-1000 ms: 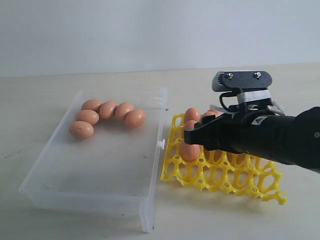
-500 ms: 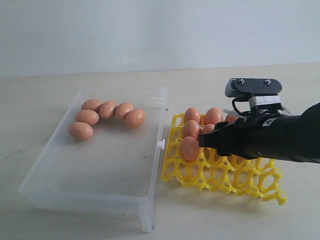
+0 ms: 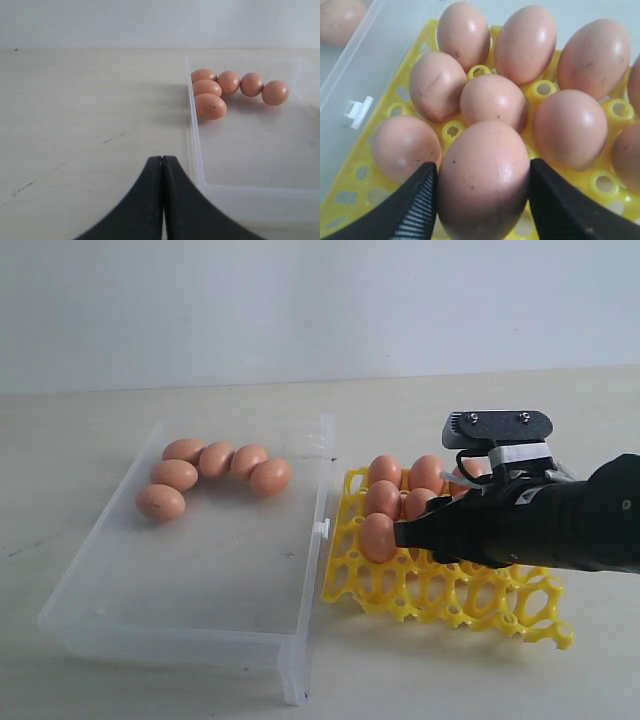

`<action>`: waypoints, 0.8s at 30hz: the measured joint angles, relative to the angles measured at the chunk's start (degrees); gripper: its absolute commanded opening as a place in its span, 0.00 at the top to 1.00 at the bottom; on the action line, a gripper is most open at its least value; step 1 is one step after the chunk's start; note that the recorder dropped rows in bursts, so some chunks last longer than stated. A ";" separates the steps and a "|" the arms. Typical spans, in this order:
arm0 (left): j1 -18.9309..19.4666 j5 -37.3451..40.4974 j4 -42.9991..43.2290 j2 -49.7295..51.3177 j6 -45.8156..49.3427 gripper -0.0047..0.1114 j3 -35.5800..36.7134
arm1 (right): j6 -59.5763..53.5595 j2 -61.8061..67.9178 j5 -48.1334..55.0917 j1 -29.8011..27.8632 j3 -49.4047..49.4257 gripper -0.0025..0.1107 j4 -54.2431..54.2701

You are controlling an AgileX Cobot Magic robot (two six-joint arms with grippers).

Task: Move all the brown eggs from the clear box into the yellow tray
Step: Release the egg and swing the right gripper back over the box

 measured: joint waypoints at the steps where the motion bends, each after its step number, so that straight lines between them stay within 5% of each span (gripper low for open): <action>1: 0.00 0.00 0.00 0.00 0.00 0.96 0.00 | 0.70 0.00 0.00 0.00 0.00 0.98 -0.45; 24: 0.00 0.00 0.00 0.00 0.00 0.96 0.00 | 4.04 1.66 -2.67 1.82 0.00 0.98 -3.12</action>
